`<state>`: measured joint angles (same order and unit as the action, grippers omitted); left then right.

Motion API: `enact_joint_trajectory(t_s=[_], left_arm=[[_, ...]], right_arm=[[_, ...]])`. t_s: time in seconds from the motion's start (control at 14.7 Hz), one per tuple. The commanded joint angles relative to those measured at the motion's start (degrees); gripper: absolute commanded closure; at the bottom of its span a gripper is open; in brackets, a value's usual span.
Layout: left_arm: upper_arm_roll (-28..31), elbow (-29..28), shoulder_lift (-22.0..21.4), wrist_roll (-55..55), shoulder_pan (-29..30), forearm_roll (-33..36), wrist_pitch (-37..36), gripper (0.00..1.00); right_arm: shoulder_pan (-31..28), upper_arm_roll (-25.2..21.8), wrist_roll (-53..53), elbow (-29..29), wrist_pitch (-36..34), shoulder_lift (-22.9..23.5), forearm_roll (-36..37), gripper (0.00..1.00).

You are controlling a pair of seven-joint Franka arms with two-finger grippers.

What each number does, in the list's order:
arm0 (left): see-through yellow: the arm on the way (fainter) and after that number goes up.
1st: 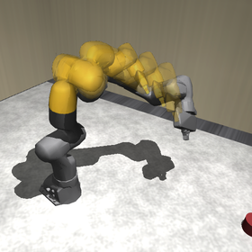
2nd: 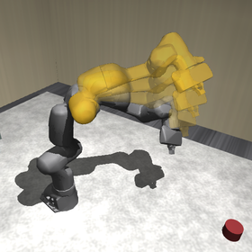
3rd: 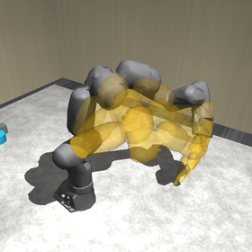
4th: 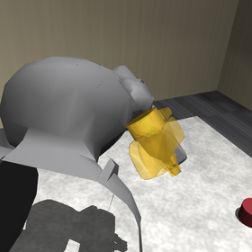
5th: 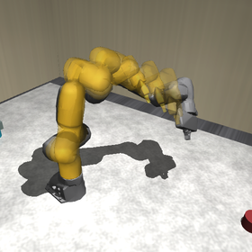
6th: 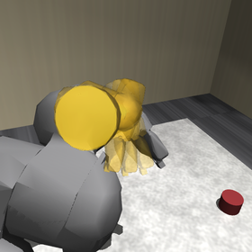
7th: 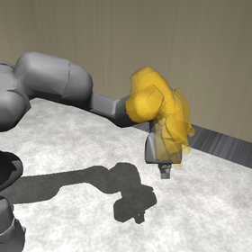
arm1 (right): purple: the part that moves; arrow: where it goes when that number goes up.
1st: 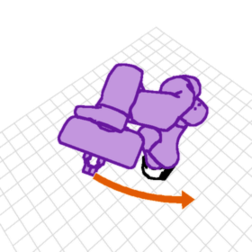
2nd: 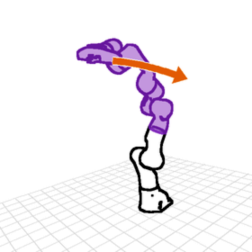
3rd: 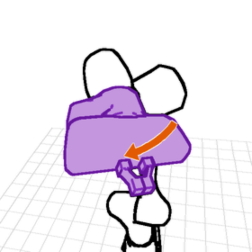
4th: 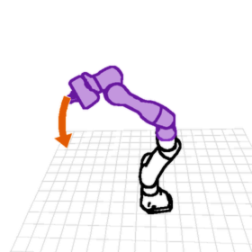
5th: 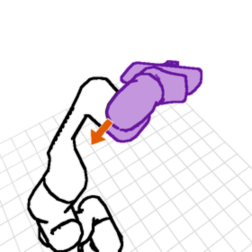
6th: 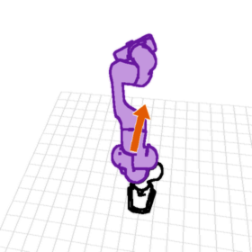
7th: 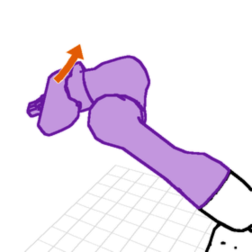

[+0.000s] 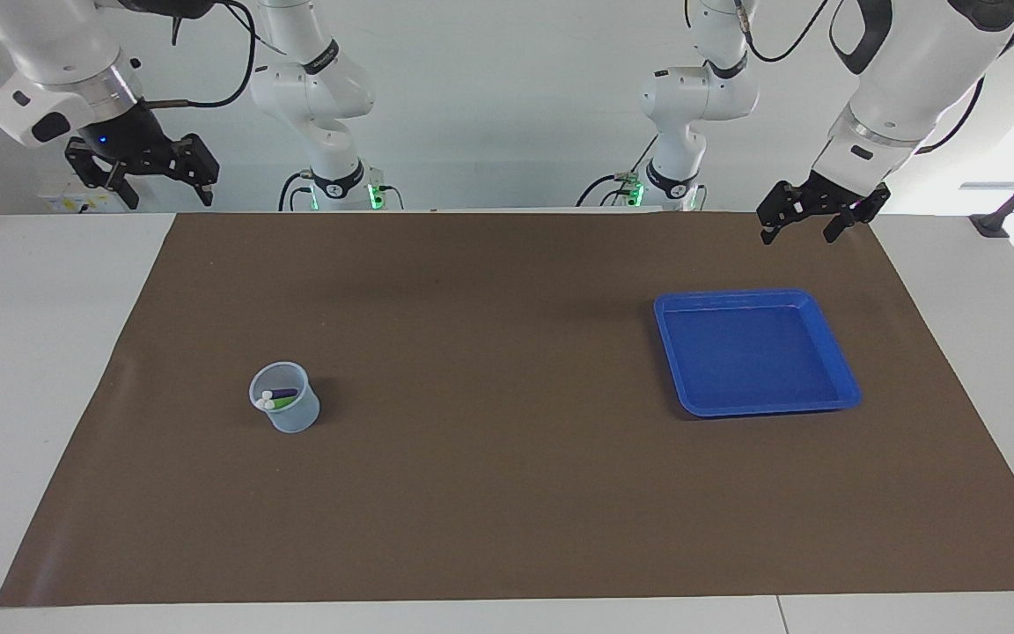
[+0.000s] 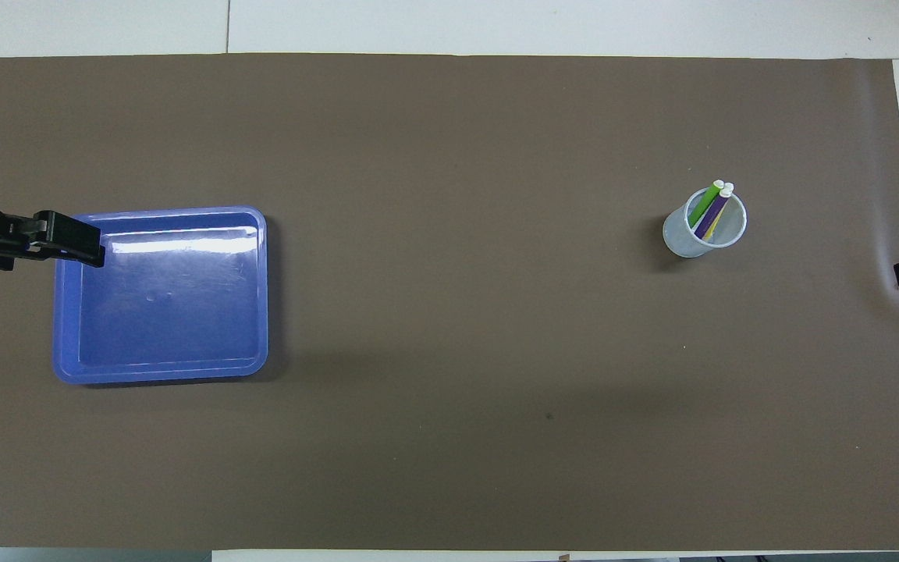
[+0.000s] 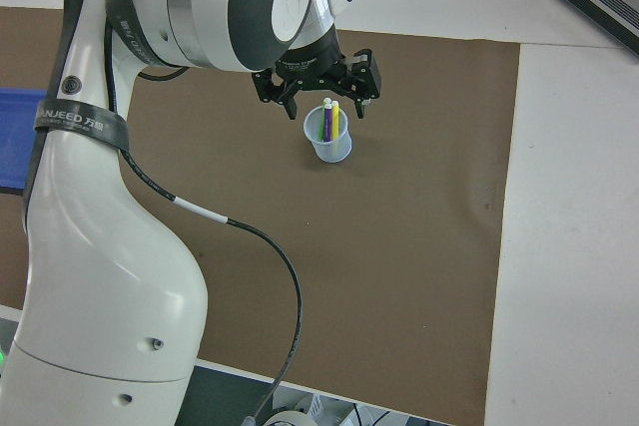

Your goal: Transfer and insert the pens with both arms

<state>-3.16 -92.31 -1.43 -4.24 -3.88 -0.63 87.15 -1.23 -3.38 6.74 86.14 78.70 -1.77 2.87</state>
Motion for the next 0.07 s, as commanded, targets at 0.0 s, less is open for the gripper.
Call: enact_joint_trajectory(t_s=[0.0], left_arm=[[0.26,-1.03,-1.20,-0.15,-0.34,0.72,0.39,0.00]], right_arm=[[0.44,-0.58,-1.90,2.11,1.02,-1.57,-1.20,0.00]])
